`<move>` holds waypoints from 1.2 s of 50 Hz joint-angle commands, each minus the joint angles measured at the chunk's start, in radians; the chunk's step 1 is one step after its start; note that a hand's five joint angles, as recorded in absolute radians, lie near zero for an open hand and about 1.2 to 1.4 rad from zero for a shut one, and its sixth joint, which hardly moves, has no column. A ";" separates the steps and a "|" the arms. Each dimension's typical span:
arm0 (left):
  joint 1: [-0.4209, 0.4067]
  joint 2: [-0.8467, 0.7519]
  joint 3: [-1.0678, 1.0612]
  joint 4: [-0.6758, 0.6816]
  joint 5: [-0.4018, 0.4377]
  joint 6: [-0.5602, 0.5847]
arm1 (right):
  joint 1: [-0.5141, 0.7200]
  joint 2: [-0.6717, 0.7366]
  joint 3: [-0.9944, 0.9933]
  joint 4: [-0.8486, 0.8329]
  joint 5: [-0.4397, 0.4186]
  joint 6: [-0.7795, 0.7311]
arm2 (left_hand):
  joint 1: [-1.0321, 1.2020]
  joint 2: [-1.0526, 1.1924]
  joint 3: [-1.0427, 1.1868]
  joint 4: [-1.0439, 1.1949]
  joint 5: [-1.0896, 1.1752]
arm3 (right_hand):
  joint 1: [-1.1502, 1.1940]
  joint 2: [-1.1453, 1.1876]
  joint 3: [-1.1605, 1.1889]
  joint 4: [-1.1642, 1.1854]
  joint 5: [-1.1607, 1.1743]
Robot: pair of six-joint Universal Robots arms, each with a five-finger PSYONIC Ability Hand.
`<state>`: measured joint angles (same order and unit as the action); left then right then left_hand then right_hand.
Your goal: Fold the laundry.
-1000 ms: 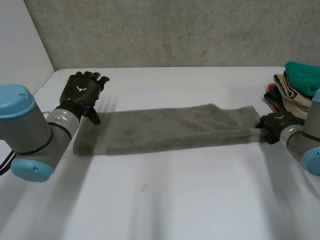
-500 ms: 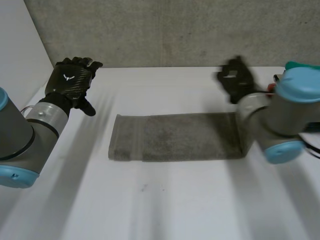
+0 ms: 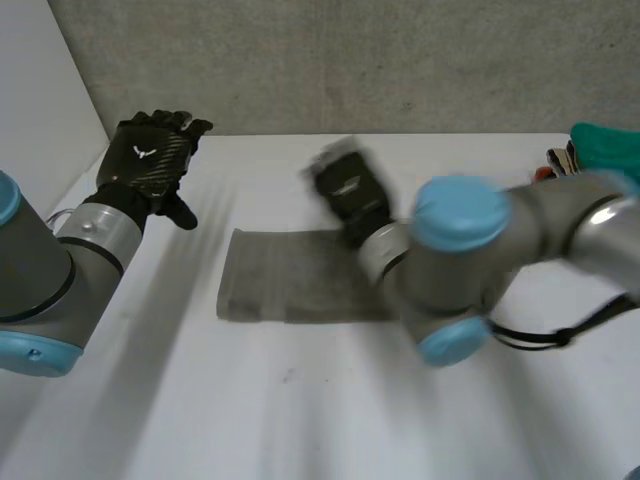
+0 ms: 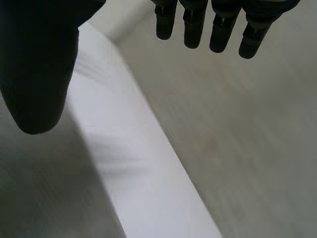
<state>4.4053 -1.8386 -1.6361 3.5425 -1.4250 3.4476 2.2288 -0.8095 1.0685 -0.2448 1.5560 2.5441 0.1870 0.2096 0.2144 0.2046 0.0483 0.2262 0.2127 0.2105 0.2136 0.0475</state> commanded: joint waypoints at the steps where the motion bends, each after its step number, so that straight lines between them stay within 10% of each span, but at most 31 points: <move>1: -0.032 -0.001 -0.007 0.012 0.000 -0.027 | -0.303 -0.142 0.047 0.248 0.095 0.249 | -0.012 -0.035 -0.040 -0.030 -0.048 | -0.052 -0.038 -0.036 -0.039 -0.047; 10: -0.043 -0.031 -0.019 0.035 -0.002 -0.031 | -0.502 -0.074 0.039 0.343 -0.093 0.424 | -0.012 -0.035 -0.040 -0.030 -0.048 | 0.085 0.098 0.100 0.097 0.089; 31: -0.044 -0.042 -0.028 0.039 0.000 -0.030 | -0.525 -0.050 0.016 0.259 -0.183 0.200 | -0.012 -0.035 -0.040 -0.030 -0.048 | 0.270 0.283 0.285 0.282 0.274; 47: -0.046 -0.041 -0.028 0.038 0.000 -0.031 | -0.500 0.288 -0.424 0.443 -0.194 0.205 | -0.012 -0.035 -0.040 -0.030 -0.048 | 0.358 0.371 0.373 0.370 0.362; 52: -0.043 -0.034 -0.025 0.038 0.000 -0.030 | -0.476 0.334 -0.522 0.472 -0.197 0.199 | -0.012 -0.035 -0.040 -0.030 -0.048 | 1.169 1.183 1.185 1.182 1.174; 60: -0.029 -0.004 -0.008 0.039 0.000 -0.030 | -0.335 0.196 -0.498 0.346 -0.237 0.193 | -0.012 -0.035 -0.040 -0.030 -0.048 | 1.170 1.184 1.186 1.183 1.174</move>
<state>4.3667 -1.8636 -1.6552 3.5803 -1.4251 3.4174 1.7970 -0.5221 0.5382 0.1982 1.3507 2.7415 0.1870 0.2096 0.2144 0.2045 0.0483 1.1063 1.1794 1.1768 1.1937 0.9608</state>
